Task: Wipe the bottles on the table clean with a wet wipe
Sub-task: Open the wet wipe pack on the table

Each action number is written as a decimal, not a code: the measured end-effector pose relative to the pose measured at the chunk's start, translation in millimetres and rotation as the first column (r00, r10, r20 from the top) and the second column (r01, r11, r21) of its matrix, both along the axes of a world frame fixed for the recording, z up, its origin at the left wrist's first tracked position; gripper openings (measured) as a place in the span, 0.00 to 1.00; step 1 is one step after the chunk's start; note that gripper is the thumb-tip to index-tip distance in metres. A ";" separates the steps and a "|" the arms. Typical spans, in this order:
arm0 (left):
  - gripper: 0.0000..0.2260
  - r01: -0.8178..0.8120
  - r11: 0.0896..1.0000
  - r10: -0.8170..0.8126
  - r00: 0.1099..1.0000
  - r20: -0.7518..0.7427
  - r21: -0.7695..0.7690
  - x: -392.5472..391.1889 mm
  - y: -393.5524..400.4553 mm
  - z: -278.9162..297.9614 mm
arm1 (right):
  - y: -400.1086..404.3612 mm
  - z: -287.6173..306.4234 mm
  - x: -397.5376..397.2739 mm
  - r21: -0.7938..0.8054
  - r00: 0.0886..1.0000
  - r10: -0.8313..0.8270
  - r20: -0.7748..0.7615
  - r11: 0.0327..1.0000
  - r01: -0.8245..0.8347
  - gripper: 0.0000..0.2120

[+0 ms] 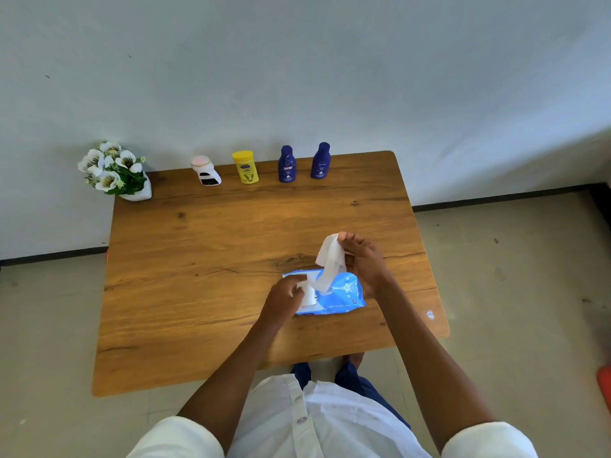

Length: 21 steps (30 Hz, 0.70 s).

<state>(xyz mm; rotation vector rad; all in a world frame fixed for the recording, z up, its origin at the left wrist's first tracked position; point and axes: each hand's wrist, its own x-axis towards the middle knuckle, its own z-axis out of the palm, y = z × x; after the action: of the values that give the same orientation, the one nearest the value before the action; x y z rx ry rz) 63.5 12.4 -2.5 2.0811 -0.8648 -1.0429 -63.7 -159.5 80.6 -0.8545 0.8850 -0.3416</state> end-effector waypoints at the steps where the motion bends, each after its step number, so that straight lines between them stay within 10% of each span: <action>1: 0.18 -0.112 0.994 0.109 0.985 -0.132 -0.015 0.6 -6.1 8.4 | 1.3 -2.5 0.4 -0.009 0.998 0.042 -0.039 0.999 -0.042 0.06; 6: 0.23 -0.236 0.963 0.117 0.800 -0.589 -0.130 9.7 -25.2 35.7 | 6.9 -7.0 3.4 0.015 0.990 0.124 -0.070 0.992 -0.123 0.10; 15: 0.08 -0.262 0.964 0.191 0.808 -0.558 -0.051 9.4 -24.6 40.6 | 9.5 -11.8 13.4 -0.017 0.983 0.150 -0.103 0.988 -0.153 0.09; 21: 0.04 -0.497 0.868 0.452 0.781 -0.431 0.009 29.5 1.5 30.6 | 18.6 -45.2 12.0 -0.249 0.885 0.180 -0.429 0.919 -0.307 0.07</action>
<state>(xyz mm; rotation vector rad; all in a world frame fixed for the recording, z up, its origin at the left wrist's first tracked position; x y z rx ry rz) 93.0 14.0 28.2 1.7473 -0.1500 -1.0705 -51.7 -140.9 35.3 -1.3505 1.1009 -0.0781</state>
